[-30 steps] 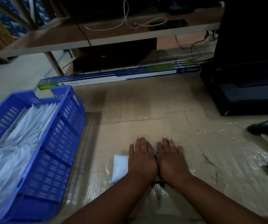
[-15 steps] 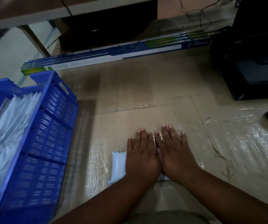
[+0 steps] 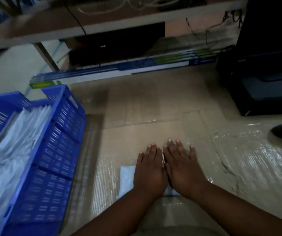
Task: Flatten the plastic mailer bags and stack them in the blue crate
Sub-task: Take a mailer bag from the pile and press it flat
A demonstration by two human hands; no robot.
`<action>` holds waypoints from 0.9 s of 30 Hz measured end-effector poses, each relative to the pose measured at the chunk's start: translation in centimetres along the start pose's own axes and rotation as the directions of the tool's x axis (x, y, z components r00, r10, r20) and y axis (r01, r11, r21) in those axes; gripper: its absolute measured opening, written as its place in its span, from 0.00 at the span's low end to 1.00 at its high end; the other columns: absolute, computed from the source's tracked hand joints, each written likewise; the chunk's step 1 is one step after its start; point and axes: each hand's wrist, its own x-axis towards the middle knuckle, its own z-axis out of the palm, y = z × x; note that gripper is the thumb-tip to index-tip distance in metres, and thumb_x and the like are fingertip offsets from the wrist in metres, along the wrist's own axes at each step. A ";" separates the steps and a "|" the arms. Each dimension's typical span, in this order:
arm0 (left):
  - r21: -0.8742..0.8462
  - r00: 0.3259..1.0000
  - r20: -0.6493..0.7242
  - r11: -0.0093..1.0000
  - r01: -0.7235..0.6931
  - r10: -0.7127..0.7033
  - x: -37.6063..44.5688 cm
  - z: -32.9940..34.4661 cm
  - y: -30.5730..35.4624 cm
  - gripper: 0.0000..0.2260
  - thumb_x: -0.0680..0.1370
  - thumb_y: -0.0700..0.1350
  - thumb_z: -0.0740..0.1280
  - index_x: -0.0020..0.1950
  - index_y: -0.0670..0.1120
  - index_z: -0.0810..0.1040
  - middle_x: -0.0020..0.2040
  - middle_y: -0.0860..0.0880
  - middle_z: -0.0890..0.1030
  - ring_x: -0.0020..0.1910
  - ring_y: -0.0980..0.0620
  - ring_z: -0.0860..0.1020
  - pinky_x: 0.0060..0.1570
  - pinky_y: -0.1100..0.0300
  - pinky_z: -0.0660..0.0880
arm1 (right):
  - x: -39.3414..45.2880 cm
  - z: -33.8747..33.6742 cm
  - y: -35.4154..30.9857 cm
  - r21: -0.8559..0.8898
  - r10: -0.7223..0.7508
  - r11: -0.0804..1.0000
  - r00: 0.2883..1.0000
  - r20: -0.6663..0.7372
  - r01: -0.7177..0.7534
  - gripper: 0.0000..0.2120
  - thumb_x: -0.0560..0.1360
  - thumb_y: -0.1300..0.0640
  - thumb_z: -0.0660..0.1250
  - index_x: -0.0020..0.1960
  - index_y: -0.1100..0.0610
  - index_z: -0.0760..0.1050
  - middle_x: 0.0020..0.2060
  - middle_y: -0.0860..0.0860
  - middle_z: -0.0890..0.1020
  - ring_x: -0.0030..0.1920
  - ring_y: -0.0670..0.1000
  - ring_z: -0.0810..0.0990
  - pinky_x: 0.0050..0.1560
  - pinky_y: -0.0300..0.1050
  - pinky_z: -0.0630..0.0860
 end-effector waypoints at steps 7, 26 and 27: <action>0.172 0.969 -0.157 0.971 -0.164 0.191 -3.3 -3.0 -3.6 0.28 0.77 0.48 0.62 0.76 0.38 0.74 0.78 0.38 0.71 0.80 0.40 0.67 0.77 0.40 0.63 | -1.0 -1.5 -4.6 0.064 -0.219 0.971 0.965 -0.146 0.230 0.30 0.79 0.48 0.56 0.80 0.56 0.68 0.79 0.54 0.71 0.81 0.57 0.64 0.78 0.65 0.49; 0.053 0.975 -0.195 0.994 -0.095 0.104 -4.7 0.3 -6.6 0.26 0.84 0.48 0.56 0.80 0.37 0.68 0.81 0.38 0.65 0.83 0.42 0.59 0.80 0.39 0.58 | -0.5 1.8 -6.6 -0.024 -0.218 0.976 0.972 -0.088 0.217 0.30 0.83 0.49 0.51 0.82 0.60 0.64 0.82 0.57 0.63 0.83 0.58 0.59 0.81 0.66 0.54; 0.025 0.976 -0.193 0.995 -0.099 0.102 -4.6 0.3 -6.9 0.26 0.84 0.48 0.56 0.80 0.38 0.68 0.82 0.39 0.65 0.83 0.42 0.59 0.80 0.40 0.58 | -0.4 1.8 -6.6 -0.020 -0.219 0.976 0.972 -0.090 0.218 0.30 0.83 0.49 0.50 0.82 0.60 0.63 0.82 0.57 0.63 0.83 0.57 0.59 0.81 0.66 0.54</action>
